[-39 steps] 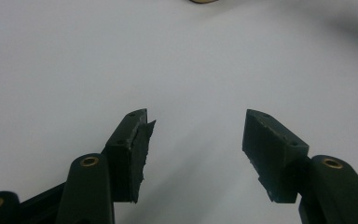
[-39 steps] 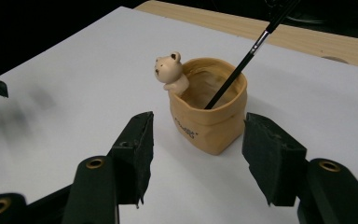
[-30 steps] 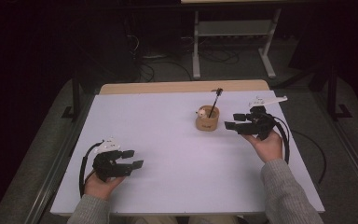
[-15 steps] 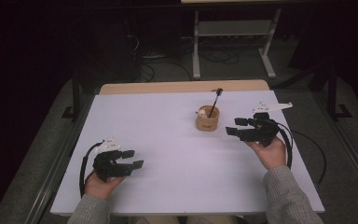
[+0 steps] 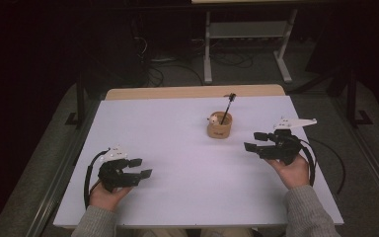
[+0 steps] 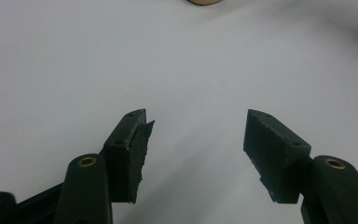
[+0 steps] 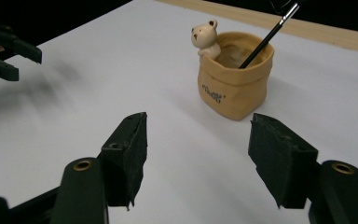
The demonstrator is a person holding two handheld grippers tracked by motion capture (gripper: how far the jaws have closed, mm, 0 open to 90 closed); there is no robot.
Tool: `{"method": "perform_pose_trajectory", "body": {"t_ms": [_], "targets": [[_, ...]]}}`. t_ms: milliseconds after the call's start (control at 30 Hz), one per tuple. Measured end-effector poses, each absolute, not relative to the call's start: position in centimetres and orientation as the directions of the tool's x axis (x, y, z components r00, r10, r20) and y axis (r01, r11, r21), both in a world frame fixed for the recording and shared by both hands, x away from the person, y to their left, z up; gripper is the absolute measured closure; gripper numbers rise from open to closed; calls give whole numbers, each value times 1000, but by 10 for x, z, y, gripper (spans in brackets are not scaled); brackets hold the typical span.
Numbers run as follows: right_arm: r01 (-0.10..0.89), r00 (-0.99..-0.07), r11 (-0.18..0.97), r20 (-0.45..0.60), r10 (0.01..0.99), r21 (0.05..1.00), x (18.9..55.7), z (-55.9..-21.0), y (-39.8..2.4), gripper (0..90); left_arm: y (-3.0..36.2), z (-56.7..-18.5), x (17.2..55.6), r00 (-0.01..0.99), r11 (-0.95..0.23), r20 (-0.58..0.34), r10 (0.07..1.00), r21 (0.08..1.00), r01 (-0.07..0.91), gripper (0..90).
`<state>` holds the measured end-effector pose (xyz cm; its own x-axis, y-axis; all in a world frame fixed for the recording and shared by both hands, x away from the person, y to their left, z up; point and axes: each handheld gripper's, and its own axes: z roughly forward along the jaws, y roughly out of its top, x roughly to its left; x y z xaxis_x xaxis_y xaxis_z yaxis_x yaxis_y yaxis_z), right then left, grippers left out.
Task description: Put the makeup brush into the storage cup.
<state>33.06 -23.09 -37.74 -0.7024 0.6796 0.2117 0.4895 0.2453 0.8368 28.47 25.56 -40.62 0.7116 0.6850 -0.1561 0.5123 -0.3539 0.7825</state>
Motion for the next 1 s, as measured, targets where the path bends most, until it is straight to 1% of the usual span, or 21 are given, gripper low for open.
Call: {"method": "perform_pose_trajectory", "body": {"t_ms": [567, 833, 1000], "targets": [[483, -709, 256, 202, 675, 838, 311, -396, -230, 327, 254, -404, 282, 703, -366, -118, 701, 787, 497, 373], [483, -703, 237, 212, 679, 843, 304, -403, -233, 314, 254, -404, 282, 703, -377, -97, 705, 788, 487, 361], [486, -702, 250, 203, 682, 838, 298, -408, -233, 307, 255, -402, 280, 701, -375, -82, 708, 797, 473, 347]]}}
